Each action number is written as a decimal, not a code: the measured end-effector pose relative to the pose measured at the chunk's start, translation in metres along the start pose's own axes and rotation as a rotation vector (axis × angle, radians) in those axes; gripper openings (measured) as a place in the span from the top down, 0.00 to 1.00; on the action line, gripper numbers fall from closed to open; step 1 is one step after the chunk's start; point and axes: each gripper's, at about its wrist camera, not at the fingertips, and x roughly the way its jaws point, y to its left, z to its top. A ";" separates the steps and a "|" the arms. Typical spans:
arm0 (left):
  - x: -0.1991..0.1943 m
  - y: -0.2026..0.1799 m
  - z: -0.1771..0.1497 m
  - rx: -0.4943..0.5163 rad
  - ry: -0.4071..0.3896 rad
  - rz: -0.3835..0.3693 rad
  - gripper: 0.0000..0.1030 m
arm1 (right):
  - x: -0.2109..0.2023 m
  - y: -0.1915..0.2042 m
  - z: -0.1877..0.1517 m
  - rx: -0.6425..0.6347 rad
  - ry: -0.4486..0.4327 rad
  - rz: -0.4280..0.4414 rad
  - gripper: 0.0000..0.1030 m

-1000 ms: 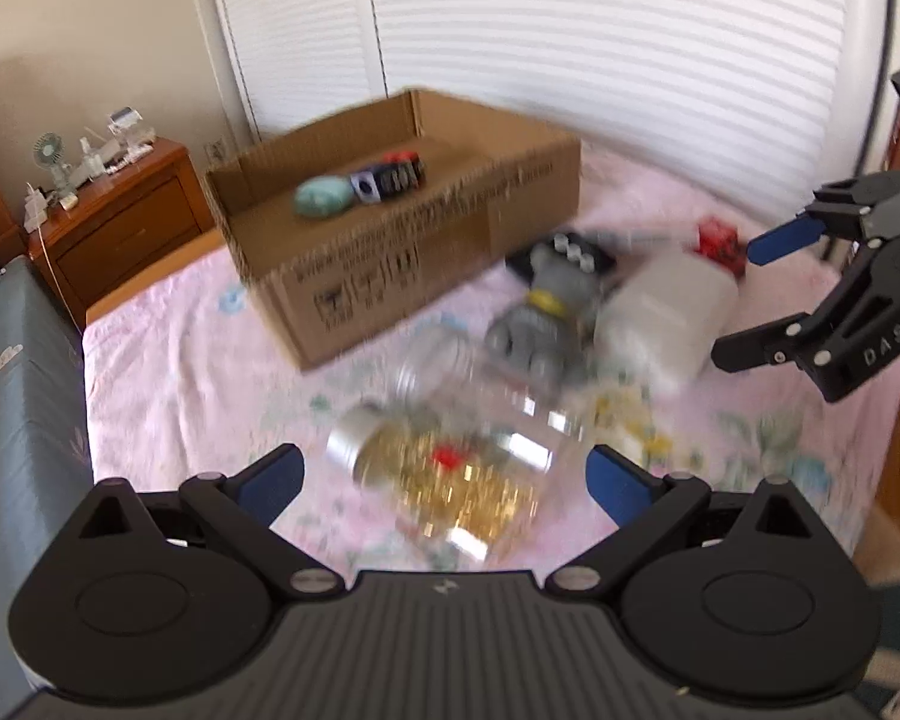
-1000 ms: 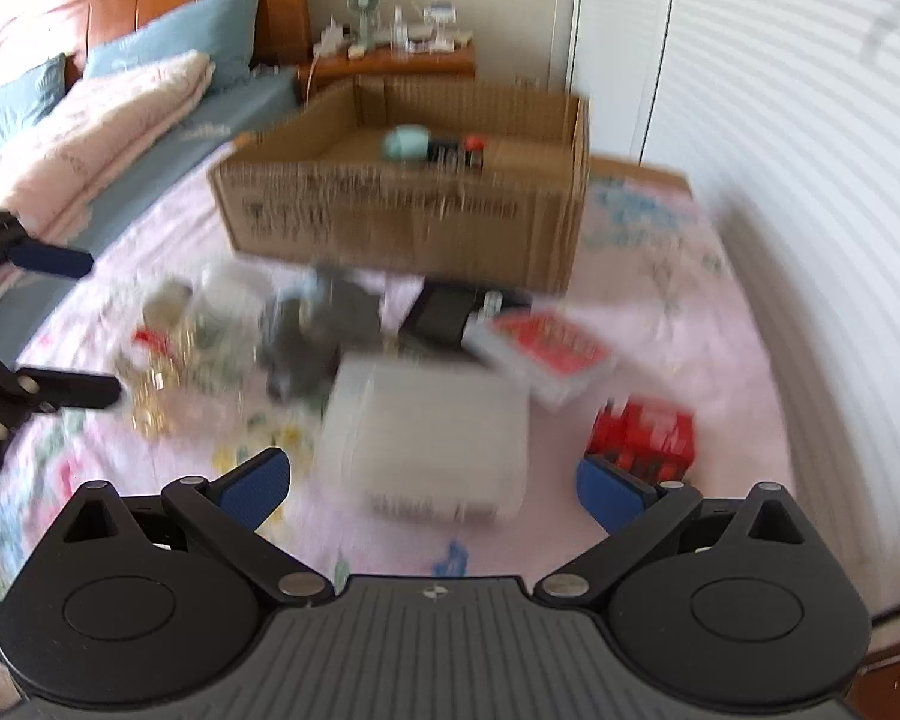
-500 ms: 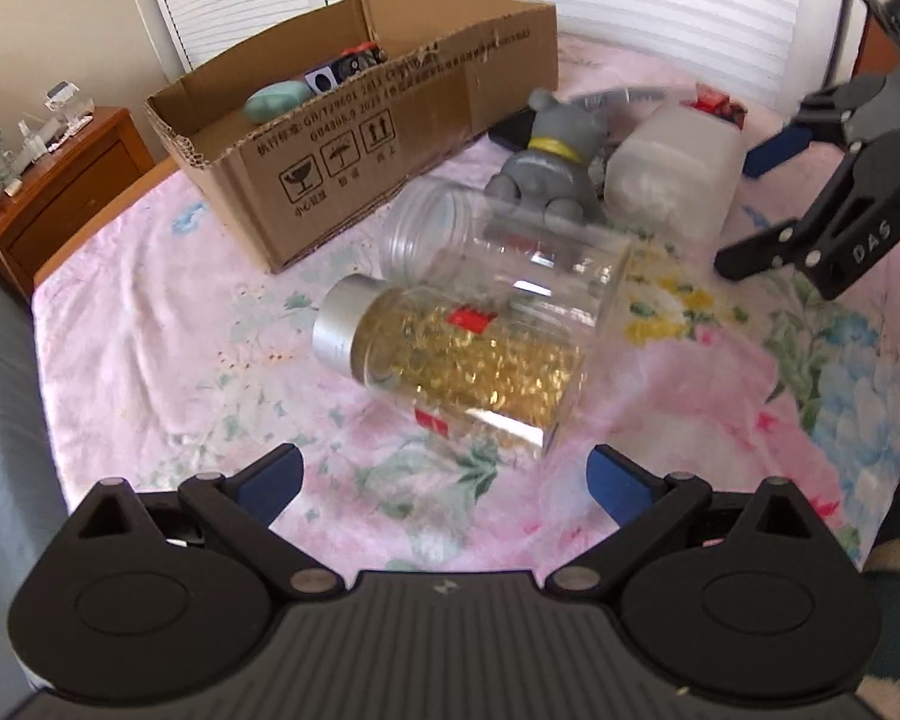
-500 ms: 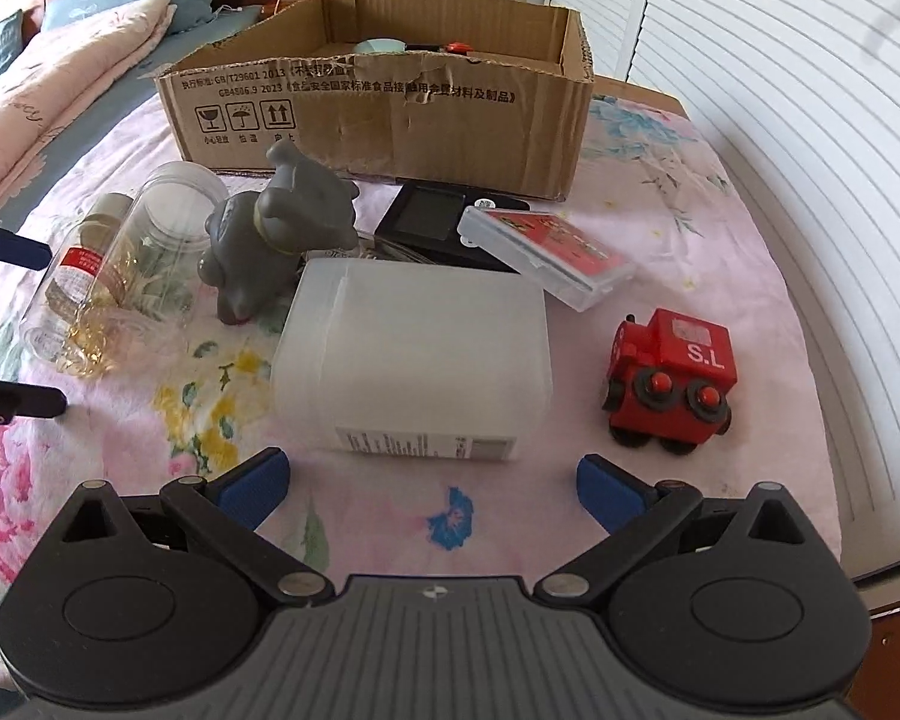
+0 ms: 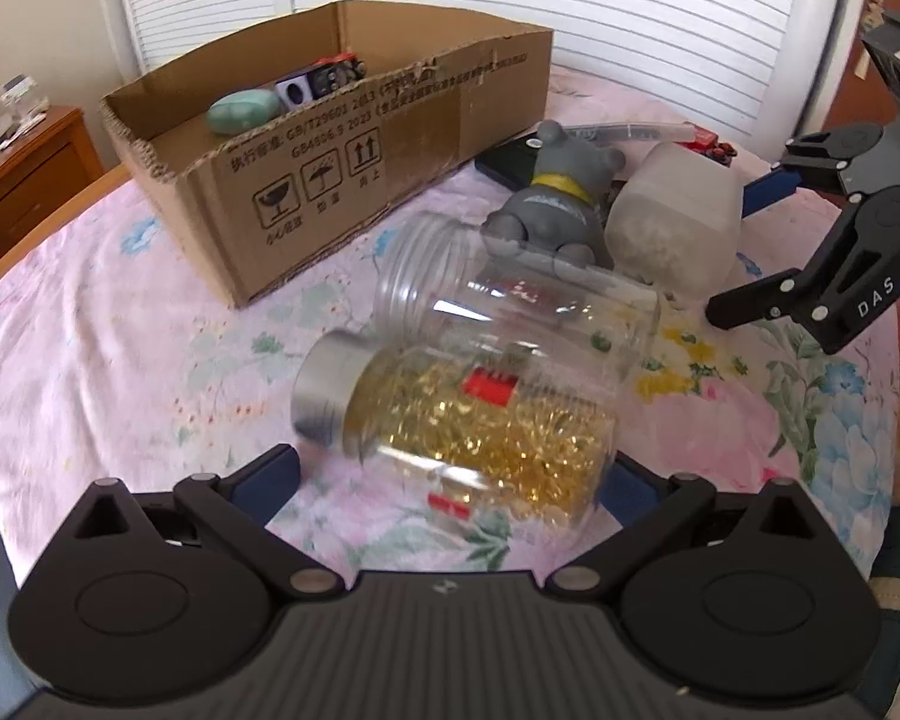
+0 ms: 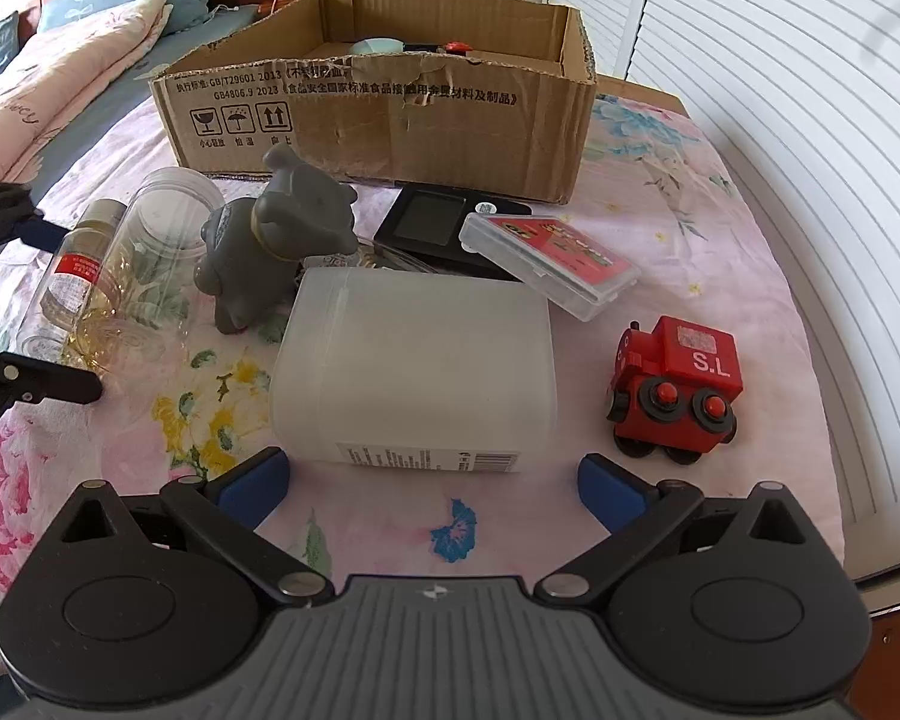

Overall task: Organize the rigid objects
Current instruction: 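Grasp capsule jar with left tool while right tool approaches white container, then close right tool on white plastic container while left tool lifts capsule jar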

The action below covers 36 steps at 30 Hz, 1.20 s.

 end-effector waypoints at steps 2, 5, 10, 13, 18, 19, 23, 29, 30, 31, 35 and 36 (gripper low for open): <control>0.002 0.001 0.002 0.012 0.000 -0.008 0.01 | 0.000 0.000 0.000 0.001 -0.005 -0.001 0.00; 0.006 0.002 0.007 0.032 0.001 -0.012 0.01 | 0.000 0.001 -0.001 0.002 -0.010 -0.001 0.00; 0.010 0.003 0.012 0.051 -0.002 -0.015 0.01 | 0.000 0.002 0.001 0.006 -0.016 -0.005 0.00; 0.010 0.003 0.012 0.051 0.002 -0.015 0.01 | 0.002 0.003 0.003 0.006 -0.020 -0.005 0.00; 0.007 0.000 0.010 0.071 0.000 0.003 0.01 | 0.003 0.004 0.005 0.010 -0.024 -0.008 0.00; 0.006 0.000 0.010 0.073 0.002 0.005 0.02 | 0.004 0.005 0.007 0.012 -0.023 -0.010 0.00; 0.004 0.000 0.009 0.063 0.002 0.000 0.03 | 0.007 0.009 0.012 0.011 -0.024 -0.011 0.00; 0.000 0.002 0.007 0.054 0.000 0.007 0.03 | 0.010 0.013 0.023 0.008 0.011 -0.020 0.00; -0.001 0.002 0.007 0.053 0.000 0.008 0.03 | 0.009 0.015 0.025 0.002 0.008 -0.031 0.00; -0.001 0.002 0.007 0.052 -0.001 0.010 0.03 | 0.008 0.016 0.027 -0.004 -0.001 -0.042 0.00; -0.003 0.002 0.007 0.054 -0.008 0.008 0.03 | 0.006 0.018 0.034 -0.010 -0.003 -0.033 0.00; -0.003 0.002 0.007 0.057 -0.008 0.007 0.03 | 0.006 0.018 0.036 -0.012 -0.003 -0.034 0.00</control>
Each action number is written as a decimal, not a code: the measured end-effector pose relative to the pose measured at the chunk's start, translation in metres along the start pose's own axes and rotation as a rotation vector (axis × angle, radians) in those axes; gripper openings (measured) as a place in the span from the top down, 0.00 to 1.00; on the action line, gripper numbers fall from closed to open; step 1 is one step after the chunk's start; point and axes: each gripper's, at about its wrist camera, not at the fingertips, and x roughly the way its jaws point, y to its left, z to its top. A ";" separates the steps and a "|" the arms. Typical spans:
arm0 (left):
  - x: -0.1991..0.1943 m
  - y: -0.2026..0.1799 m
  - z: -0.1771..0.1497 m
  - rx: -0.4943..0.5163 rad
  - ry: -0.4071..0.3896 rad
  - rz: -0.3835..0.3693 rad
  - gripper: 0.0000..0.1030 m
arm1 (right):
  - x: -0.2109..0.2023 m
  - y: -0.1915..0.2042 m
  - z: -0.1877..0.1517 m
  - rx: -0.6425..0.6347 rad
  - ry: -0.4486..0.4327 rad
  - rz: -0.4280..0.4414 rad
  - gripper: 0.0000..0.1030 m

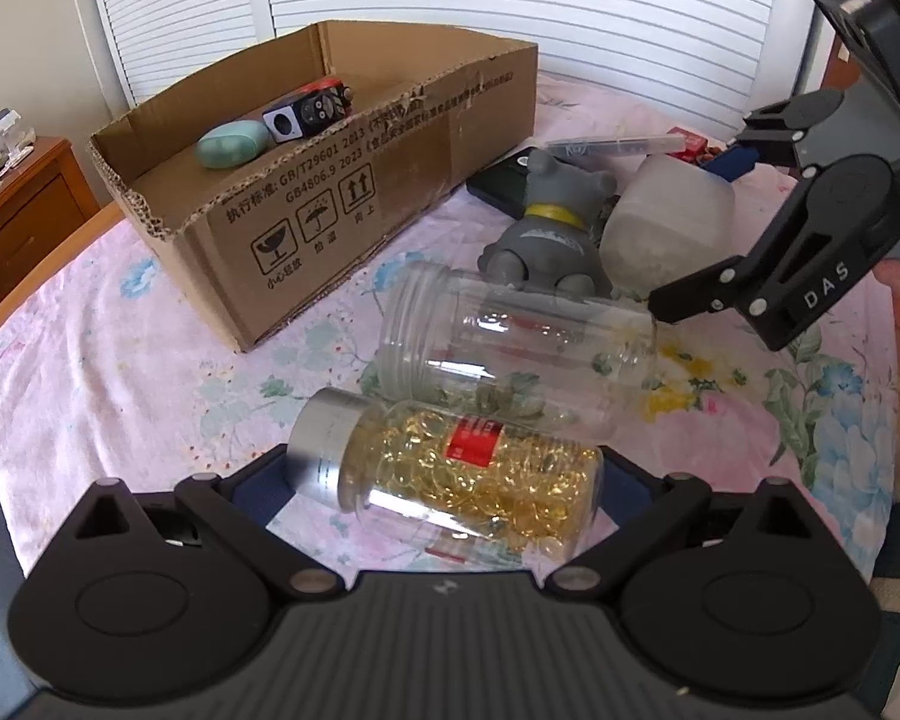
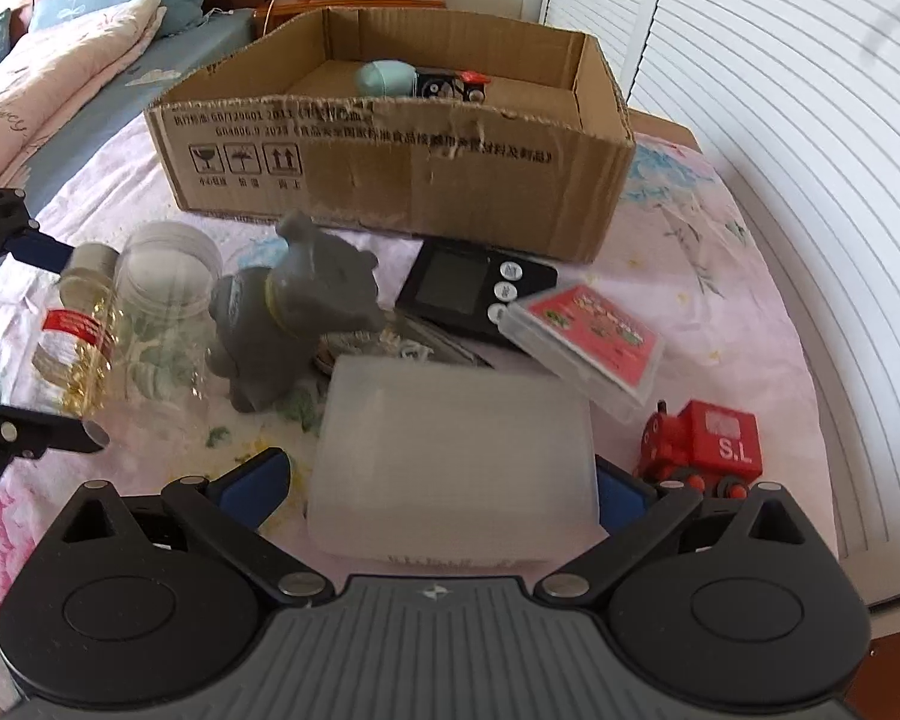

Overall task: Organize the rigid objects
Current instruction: 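Close right tool on white plastic container while left tool lifts capsule jar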

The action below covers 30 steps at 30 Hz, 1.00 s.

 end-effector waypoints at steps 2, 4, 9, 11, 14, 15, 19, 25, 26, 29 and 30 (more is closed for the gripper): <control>0.000 0.001 0.000 0.000 0.004 0.000 0.03 | 0.000 0.001 0.003 -0.004 0.006 -0.004 0.02; 0.000 0.001 0.001 0.000 0.005 0.000 0.03 | 0.001 0.001 0.005 -0.006 0.016 -0.017 0.05; -0.001 0.001 0.001 -0.008 0.016 0.001 0.03 | -0.002 -0.002 0.006 0.000 0.025 -0.039 0.16; -0.003 0.001 0.000 -0.012 0.025 -0.003 0.03 | -0.003 -0.004 0.005 0.003 0.030 -0.032 0.16; -0.008 0.000 -0.001 -0.017 0.031 0.010 0.03 | -0.006 -0.002 0.004 -0.015 0.036 -0.032 0.16; -0.011 0.000 -0.001 -0.019 0.031 0.013 0.03 | -0.007 -0.001 0.004 -0.022 0.037 -0.028 0.16; -0.021 0.000 -0.001 -0.041 0.037 0.027 0.03 | -0.017 0.001 0.003 -0.054 0.034 -0.011 0.16; -0.039 -0.001 0.004 -0.075 0.048 0.055 0.03 | -0.037 0.006 0.003 -0.120 0.015 0.009 0.16; -0.042 -0.001 0.006 -0.081 0.045 0.061 0.03 | -0.041 0.006 0.004 -0.126 0.010 0.014 0.16; -0.049 0.000 0.014 -0.098 0.038 0.084 0.03 | -0.052 0.006 0.006 -0.138 -0.014 0.043 0.16; -0.051 0.000 0.017 -0.100 0.030 0.090 0.03 | -0.054 0.005 0.008 -0.140 -0.022 0.049 0.16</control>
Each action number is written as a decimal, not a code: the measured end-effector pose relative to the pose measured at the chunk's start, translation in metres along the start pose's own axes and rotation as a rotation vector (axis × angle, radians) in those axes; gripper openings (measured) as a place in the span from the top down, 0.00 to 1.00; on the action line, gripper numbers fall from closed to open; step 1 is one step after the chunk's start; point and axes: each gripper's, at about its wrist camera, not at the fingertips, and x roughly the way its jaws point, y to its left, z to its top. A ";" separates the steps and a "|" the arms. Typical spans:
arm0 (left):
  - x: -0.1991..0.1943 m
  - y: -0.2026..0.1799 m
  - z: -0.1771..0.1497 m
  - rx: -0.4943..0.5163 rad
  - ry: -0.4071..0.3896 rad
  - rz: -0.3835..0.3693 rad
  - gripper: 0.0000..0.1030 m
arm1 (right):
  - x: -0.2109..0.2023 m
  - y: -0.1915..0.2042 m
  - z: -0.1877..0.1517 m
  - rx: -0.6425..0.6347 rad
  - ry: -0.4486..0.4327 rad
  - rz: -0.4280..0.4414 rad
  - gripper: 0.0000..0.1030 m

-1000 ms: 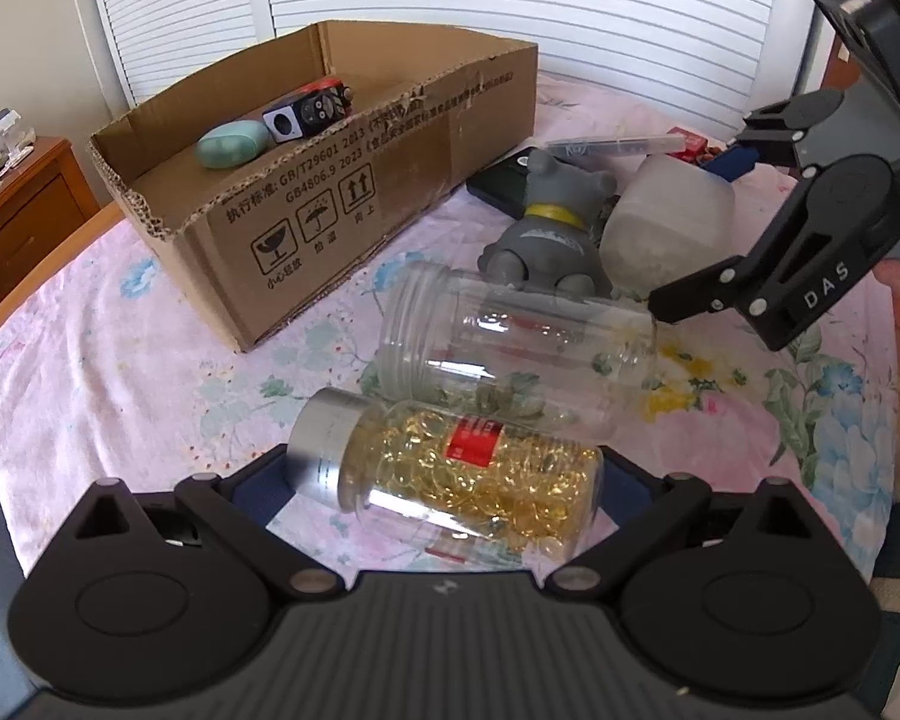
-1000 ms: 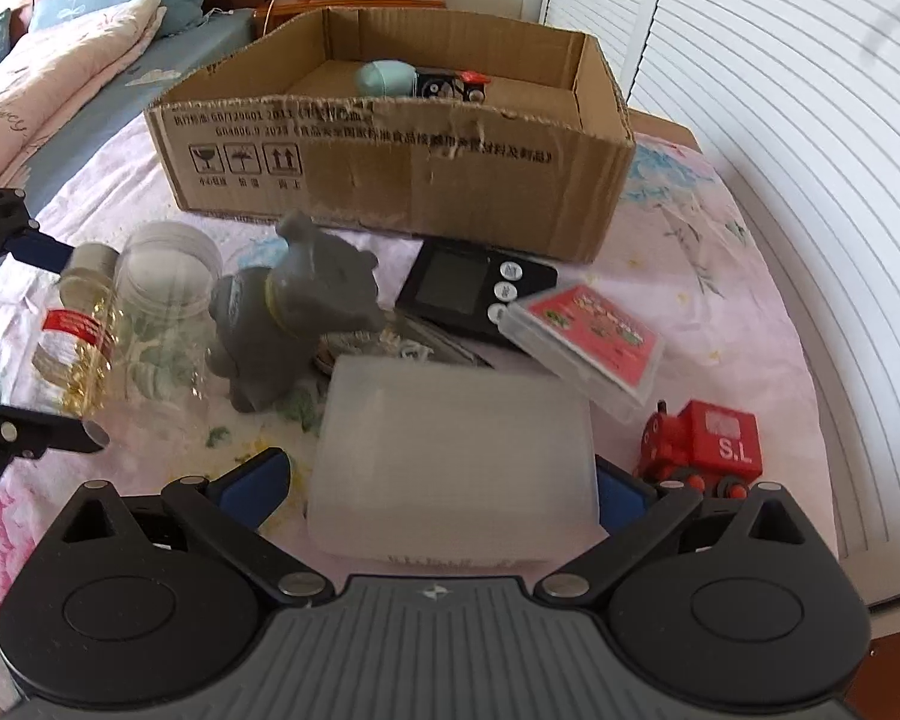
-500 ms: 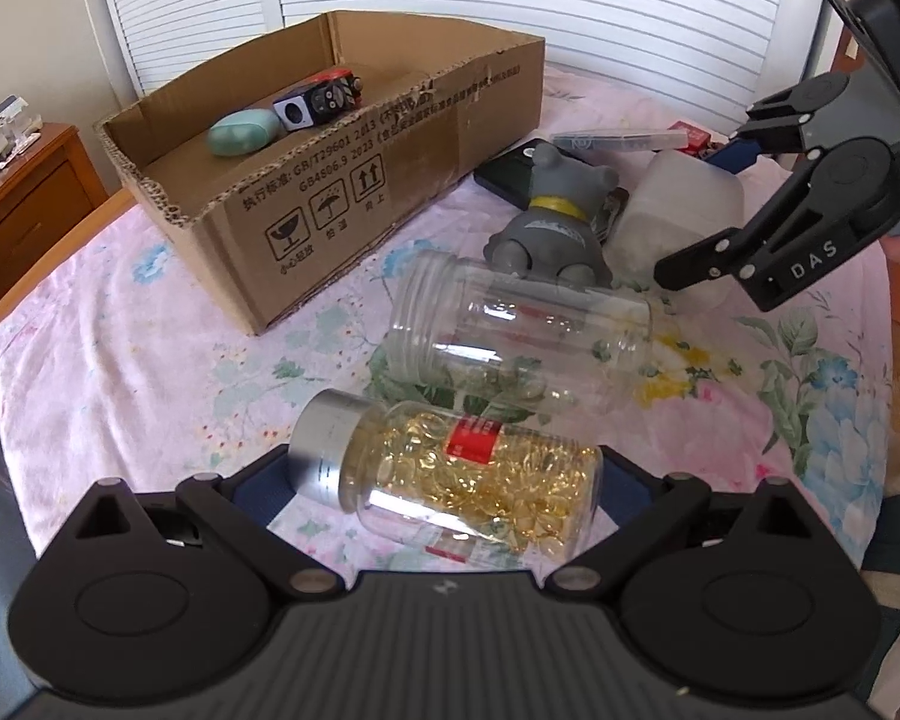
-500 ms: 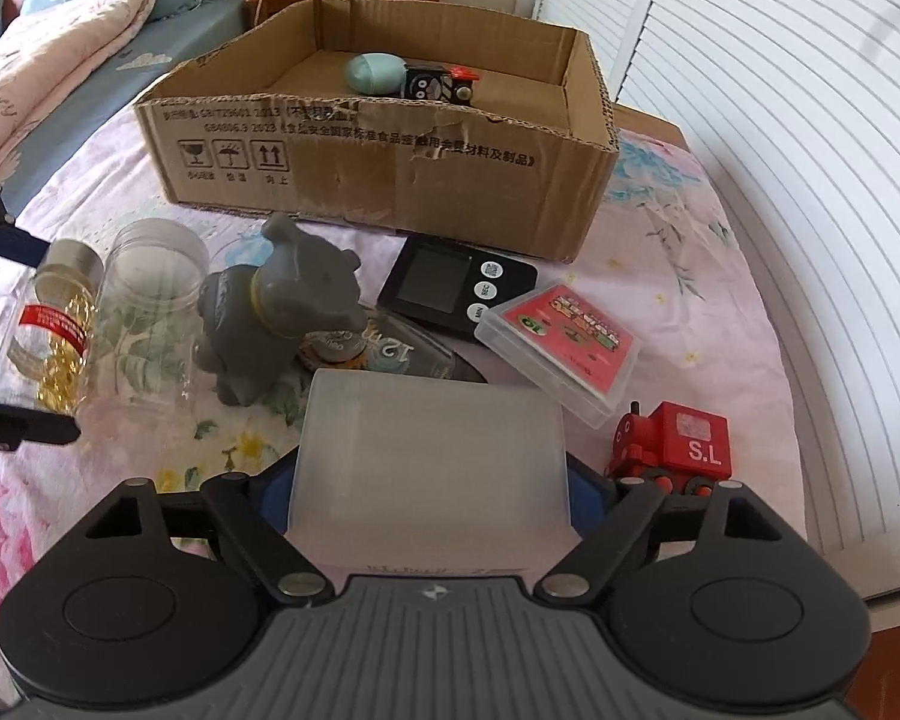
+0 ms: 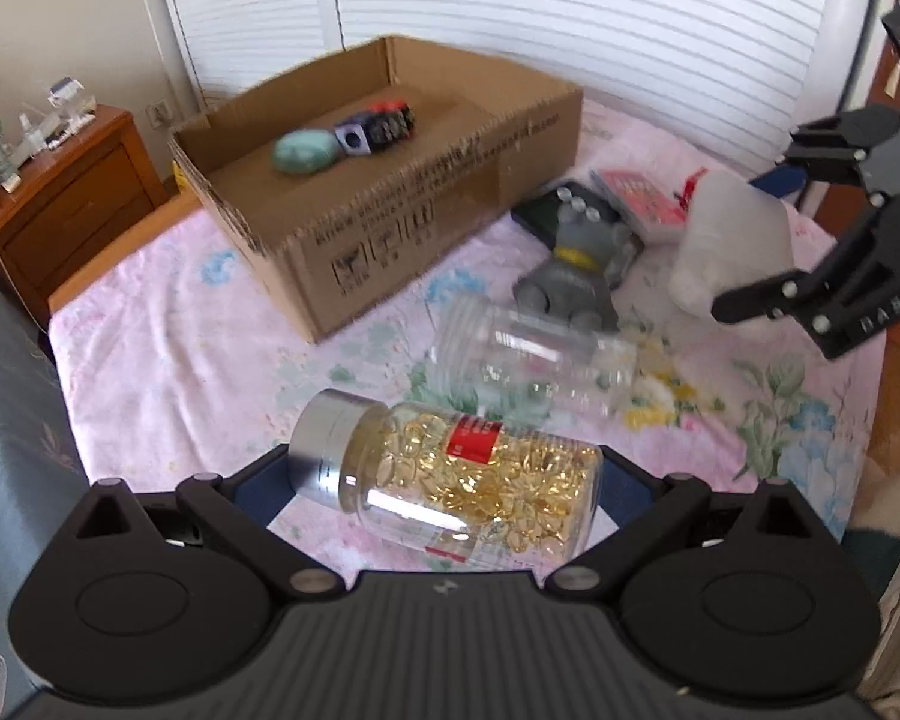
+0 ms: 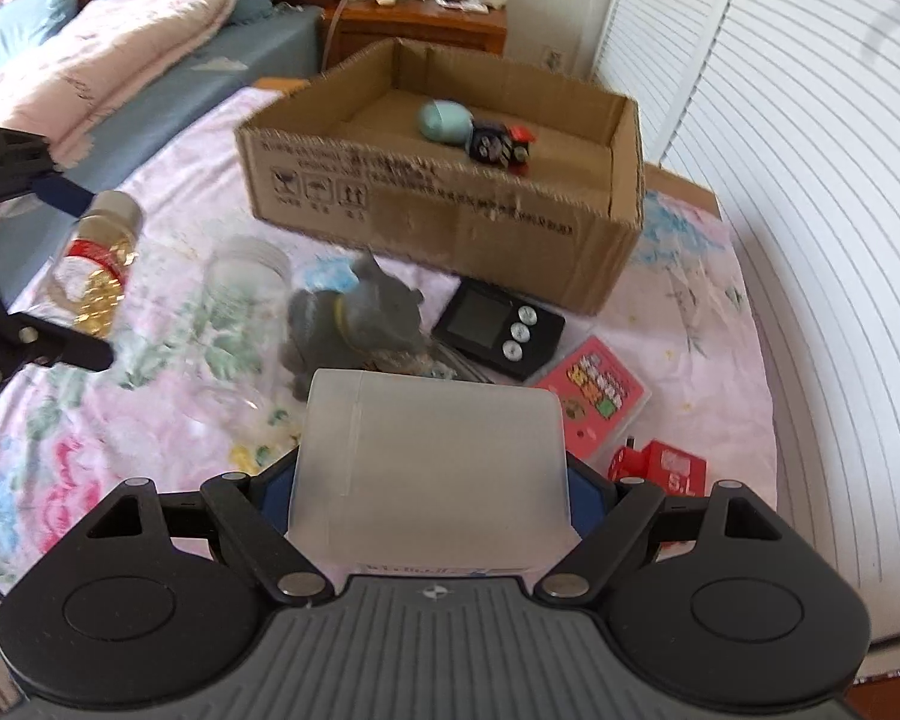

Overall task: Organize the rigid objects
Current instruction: 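Close right tool on white plastic container while left tool lifts capsule jar, then carry jar and white container into the box and release both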

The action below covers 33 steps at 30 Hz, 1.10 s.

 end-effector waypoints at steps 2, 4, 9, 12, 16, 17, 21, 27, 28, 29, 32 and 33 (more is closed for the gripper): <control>-0.004 0.001 0.008 -0.005 -0.017 0.016 0.03 | -0.006 -0.001 0.005 -0.006 -0.020 0.010 0.16; -0.009 0.002 0.019 -0.008 -0.036 0.036 0.03 | -0.012 -0.002 0.009 -0.011 -0.041 0.014 0.16; -0.013 0.008 0.053 -0.011 -0.094 0.074 0.03 | -0.019 -0.012 0.025 -0.022 -0.088 0.014 0.16; -0.009 0.015 0.079 -0.029 -0.124 0.082 0.03 | -0.020 -0.019 0.035 -0.022 -0.113 0.013 0.16; 0.005 0.027 0.107 -0.066 -0.143 0.111 0.03 | -0.018 -0.028 0.048 -0.020 -0.139 0.008 0.16; 0.010 0.030 0.114 -0.076 -0.144 0.119 0.03 | -0.017 -0.030 0.051 -0.019 -0.143 0.010 0.16; 0.031 0.041 0.132 -0.128 -0.142 0.146 0.03 | -0.013 -0.038 0.062 -0.013 -0.156 0.012 0.16; 0.057 0.051 0.141 -0.199 -0.134 0.188 0.02 | -0.010 -0.043 0.076 -0.019 -0.177 0.015 0.16; 0.058 0.054 0.140 -0.208 -0.132 0.195 0.02 | -0.009 -0.045 0.078 -0.016 -0.181 0.017 0.16; 0.059 0.056 0.139 -0.221 -0.129 0.210 0.02 | -0.009 -0.045 0.080 -0.014 -0.183 0.019 0.16; 0.056 0.058 0.134 -0.245 -0.141 0.231 0.02 | -0.009 -0.046 0.084 -0.013 -0.193 0.020 0.16; 0.053 0.058 0.132 -0.253 -0.143 0.218 0.02 | -0.009 -0.046 0.085 -0.012 -0.195 0.021 0.16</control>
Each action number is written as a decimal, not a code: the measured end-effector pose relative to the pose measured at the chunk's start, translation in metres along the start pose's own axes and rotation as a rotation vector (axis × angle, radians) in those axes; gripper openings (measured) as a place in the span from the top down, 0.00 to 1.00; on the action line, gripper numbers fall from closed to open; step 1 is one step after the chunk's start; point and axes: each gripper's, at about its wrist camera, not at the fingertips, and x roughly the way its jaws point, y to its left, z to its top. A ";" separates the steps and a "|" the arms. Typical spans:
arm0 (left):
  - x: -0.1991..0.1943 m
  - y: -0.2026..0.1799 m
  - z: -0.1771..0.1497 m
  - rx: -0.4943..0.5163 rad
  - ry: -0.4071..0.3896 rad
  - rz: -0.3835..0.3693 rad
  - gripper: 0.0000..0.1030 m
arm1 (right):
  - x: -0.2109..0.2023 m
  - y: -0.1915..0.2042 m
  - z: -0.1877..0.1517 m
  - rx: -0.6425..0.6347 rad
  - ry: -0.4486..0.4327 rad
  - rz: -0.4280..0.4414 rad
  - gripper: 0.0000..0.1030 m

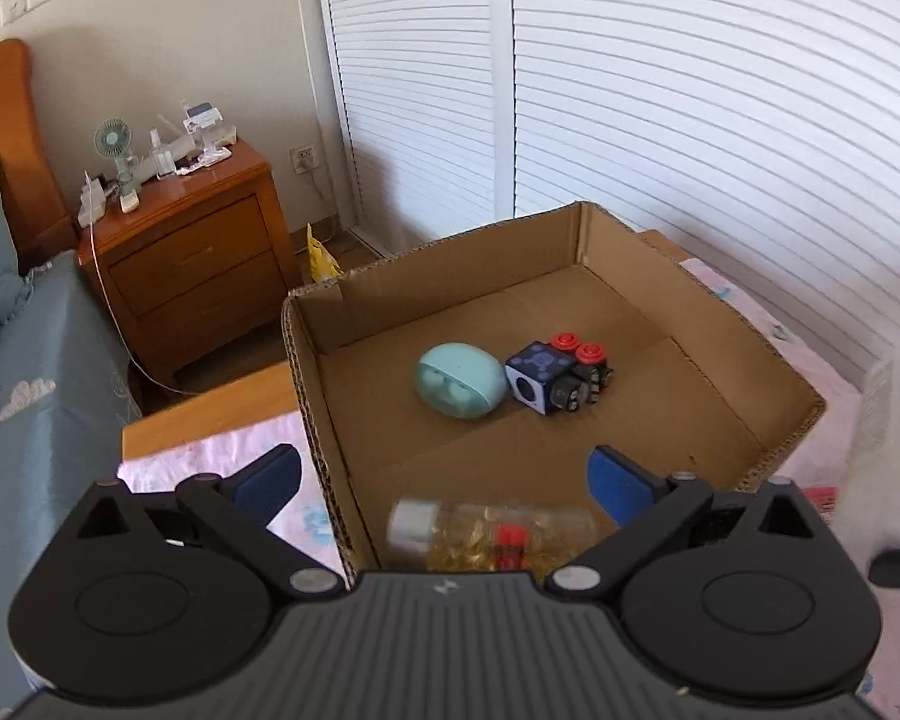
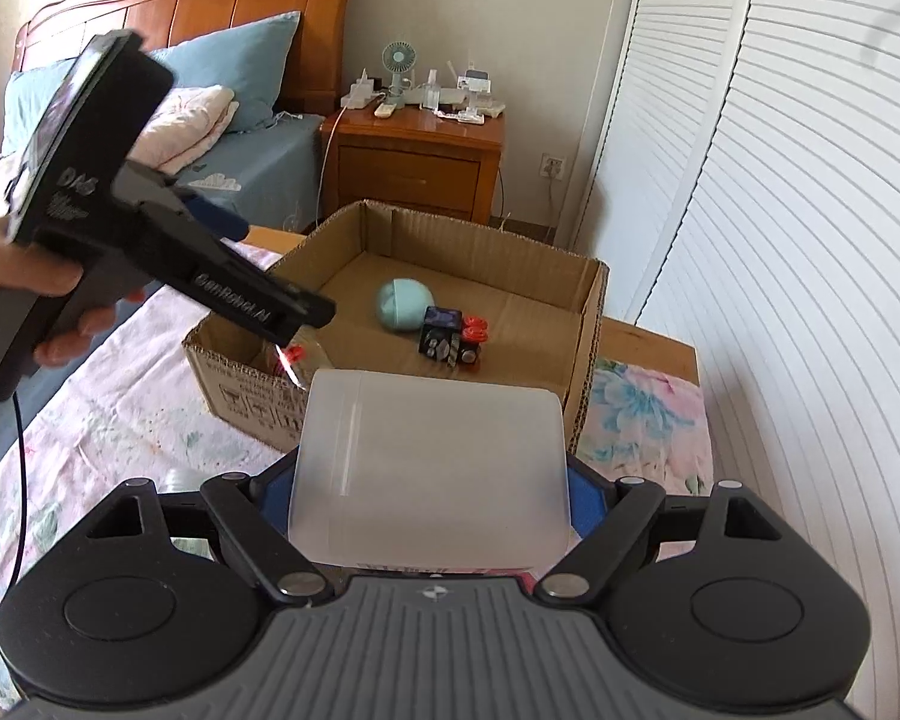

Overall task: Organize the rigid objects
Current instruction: 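Carry jar and white container into the box and release both, then move left tool to empty clear jar while right tool approaches red train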

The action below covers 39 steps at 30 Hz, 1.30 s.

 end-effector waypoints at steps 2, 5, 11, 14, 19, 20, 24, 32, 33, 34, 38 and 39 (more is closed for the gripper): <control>-0.007 0.000 -0.007 -0.016 0.004 -0.014 0.02 | 0.002 -0.002 0.002 0.005 -0.002 0.001 0.16; -0.020 -0.006 -0.020 -0.012 0.020 -0.021 0.02 | 0.008 -0.004 0.008 0.008 0.000 -0.002 0.16; -0.048 -0.017 -0.053 -0.032 0.024 -0.011 0.01 | 0.027 -0.014 0.024 0.035 0.005 -0.015 0.16; -0.060 -0.019 -0.068 -0.080 0.008 0.000 0.01 | 0.040 -0.015 0.033 0.044 0.011 -0.022 0.16; -0.073 -0.018 -0.086 -0.167 -0.015 0.024 0.01 | 0.062 -0.017 0.044 0.067 0.022 -0.024 0.16; -0.076 -0.018 -0.089 -0.176 -0.023 0.023 0.01 | 0.066 -0.017 0.046 0.073 0.025 -0.025 0.16; -0.080 -0.020 -0.097 -0.188 -0.025 0.011 0.01 | 0.078 -0.018 0.051 0.094 0.013 -0.031 0.11; -0.086 -0.023 -0.101 -0.169 -0.032 0.015 0.01 | 0.066 -0.017 0.042 0.108 -0.014 -0.018 0.00; -0.086 -0.023 -0.101 -0.167 -0.033 0.014 0.01 | 0.063 -0.016 0.040 0.105 -0.012 -0.017 0.00; -0.087 -0.024 -0.102 -0.166 -0.036 0.013 0.01 | 0.061 -0.015 0.037 0.104 -0.012 -0.019 0.00; -0.091 -0.027 -0.104 -0.160 -0.059 0.002 0.01 | 0.050 -0.017 0.025 0.121 -0.016 -0.016 0.00; -0.092 -0.028 -0.106 -0.156 -0.069 -0.004 0.01 | 0.048 -0.018 0.022 0.125 -0.017 -0.013 0.00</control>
